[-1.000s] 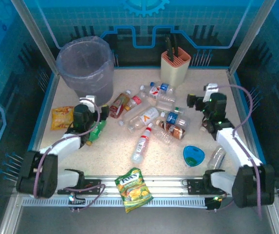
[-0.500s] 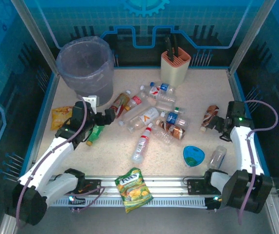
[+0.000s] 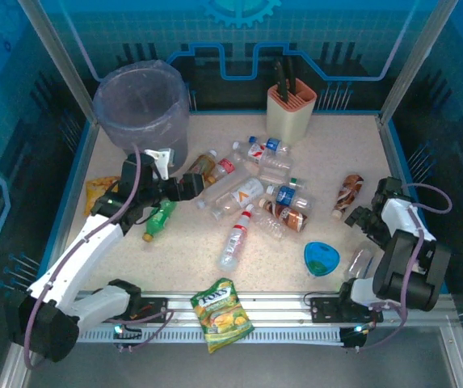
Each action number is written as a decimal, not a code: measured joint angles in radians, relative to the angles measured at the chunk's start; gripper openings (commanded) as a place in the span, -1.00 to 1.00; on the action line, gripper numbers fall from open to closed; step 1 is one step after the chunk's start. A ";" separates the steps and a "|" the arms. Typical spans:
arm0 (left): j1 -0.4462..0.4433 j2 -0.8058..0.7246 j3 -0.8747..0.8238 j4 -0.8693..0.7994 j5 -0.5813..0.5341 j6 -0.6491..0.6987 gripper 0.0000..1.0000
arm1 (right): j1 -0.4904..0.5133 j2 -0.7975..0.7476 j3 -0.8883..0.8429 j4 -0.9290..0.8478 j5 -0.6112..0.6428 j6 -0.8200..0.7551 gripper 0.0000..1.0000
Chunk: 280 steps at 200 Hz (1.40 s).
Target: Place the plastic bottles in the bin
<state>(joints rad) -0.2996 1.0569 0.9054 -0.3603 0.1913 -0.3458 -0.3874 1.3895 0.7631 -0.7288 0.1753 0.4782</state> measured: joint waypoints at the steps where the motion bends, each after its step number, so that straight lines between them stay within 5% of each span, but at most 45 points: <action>1: 0.000 0.000 0.000 0.000 0.000 0.000 0.99 | 0.000 0.001 0.000 0.001 0.000 0.000 0.97; 106: -0.005 0.030 0.007 -0.002 0.016 -0.049 0.99 | -0.013 0.018 -0.008 0.034 -0.021 -0.008 0.32; 120: -0.005 0.035 0.016 -0.002 0.016 -0.048 0.98 | -0.013 0.011 -0.009 0.032 -0.023 -0.007 0.39; 145: -0.005 0.047 0.038 -0.007 0.016 -0.048 0.98 | -0.013 -0.036 -0.004 -0.002 -0.021 -0.007 1.00; 198: -0.005 0.114 0.168 -0.074 0.029 0.007 0.99 | -0.011 -0.229 0.053 -0.174 -0.018 0.047 0.99; 280: -0.005 0.190 0.214 -0.088 0.077 0.096 0.99 | 0.057 -0.127 0.053 -0.296 0.063 0.144 0.99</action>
<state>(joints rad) -0.3050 1.2465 1.1194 -0.4484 0.2680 -0.2497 -0.3305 1.2621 0.8158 -1.0248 0.2379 0.6224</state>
